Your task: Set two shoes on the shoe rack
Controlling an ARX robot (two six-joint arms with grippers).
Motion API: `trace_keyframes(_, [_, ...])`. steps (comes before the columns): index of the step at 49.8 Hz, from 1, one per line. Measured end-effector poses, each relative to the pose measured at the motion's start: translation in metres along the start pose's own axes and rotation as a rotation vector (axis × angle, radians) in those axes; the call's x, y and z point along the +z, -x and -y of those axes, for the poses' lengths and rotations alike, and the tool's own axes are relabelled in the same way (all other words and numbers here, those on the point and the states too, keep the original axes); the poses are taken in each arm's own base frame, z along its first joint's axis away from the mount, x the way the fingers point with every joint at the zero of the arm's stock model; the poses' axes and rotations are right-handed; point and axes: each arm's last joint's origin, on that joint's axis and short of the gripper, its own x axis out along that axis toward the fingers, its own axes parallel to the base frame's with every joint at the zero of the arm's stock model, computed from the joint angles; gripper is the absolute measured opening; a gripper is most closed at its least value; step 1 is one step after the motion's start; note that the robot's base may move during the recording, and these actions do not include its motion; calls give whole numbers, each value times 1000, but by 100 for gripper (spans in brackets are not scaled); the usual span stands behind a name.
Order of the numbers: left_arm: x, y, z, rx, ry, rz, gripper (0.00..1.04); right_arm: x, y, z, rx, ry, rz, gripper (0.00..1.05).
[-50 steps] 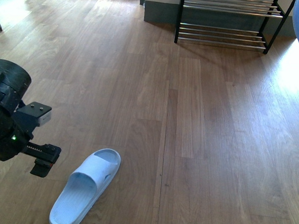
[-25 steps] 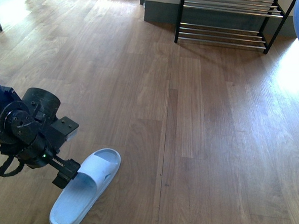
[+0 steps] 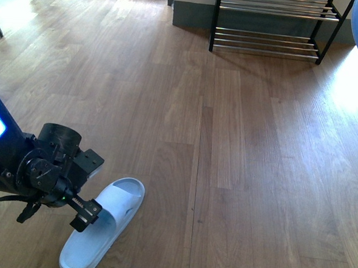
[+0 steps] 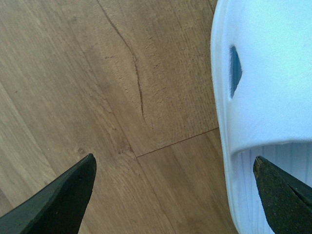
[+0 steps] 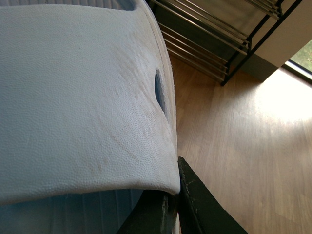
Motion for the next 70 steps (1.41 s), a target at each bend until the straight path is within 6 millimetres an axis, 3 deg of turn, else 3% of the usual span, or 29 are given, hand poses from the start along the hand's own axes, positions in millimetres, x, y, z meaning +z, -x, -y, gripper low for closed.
trace_keyframes(9, [-2,-13,9,5,-34,53,95,0,0,0,0,0,0,2])
trace_keyframes(33, [0,-24,17,6,-59,134,95,0,0,0,0,0,0,2])
trace_keyframes(45, [-8,-30,12,27,-58,133,52,0,0,0,0,0,0,2])
trace_keyframes(61, [-7,-30,12,19,-56,139,4,0,0,0,0,0,0,2])
trace_keyframes(70, [-7,-29,12,23,-45,140,2,0,0,0,0,0,0,2])
